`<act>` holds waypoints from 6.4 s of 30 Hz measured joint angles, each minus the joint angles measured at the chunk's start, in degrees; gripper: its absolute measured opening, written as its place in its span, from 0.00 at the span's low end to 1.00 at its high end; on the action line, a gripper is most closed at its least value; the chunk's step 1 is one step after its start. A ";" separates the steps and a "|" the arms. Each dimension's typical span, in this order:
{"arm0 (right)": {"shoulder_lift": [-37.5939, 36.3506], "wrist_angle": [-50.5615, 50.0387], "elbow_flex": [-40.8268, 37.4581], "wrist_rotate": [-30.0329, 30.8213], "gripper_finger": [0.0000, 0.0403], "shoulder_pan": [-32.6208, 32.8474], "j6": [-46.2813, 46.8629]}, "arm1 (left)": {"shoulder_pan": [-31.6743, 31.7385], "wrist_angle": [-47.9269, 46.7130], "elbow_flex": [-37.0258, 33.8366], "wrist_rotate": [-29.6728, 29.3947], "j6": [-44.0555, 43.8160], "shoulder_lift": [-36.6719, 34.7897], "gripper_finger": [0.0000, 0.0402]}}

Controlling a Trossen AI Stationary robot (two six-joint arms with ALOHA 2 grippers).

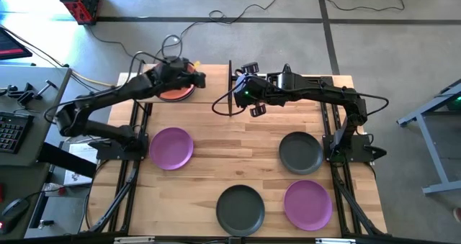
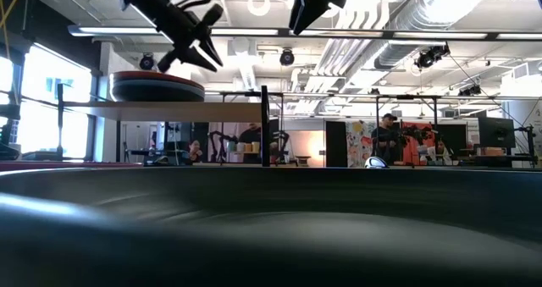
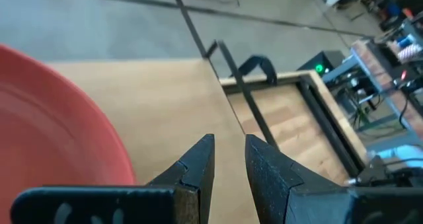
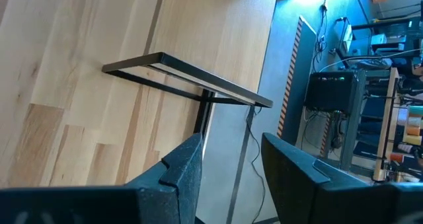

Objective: Place and stack plates onto a shelf
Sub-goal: Stack the orange plate on top of the black plate on the shelf, then put the bottom black plate on the shelf

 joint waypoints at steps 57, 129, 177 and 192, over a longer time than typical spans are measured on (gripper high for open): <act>0.00 0.00 0.00 -0.02 0.35 0.00 1.51 | 2.19 -18.41 0.00 -10.71 1.03 -3.06 0.19; 0.00 -0.08 0.00 -0.02 0.35 0.01 5.39 | 11.72 -33.76 0.00 -16.13 3.79 -17.73 0.00; 20.13 -9.87 0.02 -28.17 0.35 26.45 83.92 | -35.76 -33.69 -0.04 17.29 16.97 -23.00 0.00; 25.28 -9.86 -0.02 -29.09 0.35 28.32 95.08 | -38.20 -33.73 -0.04 14.96 16.06 -22.98 0.00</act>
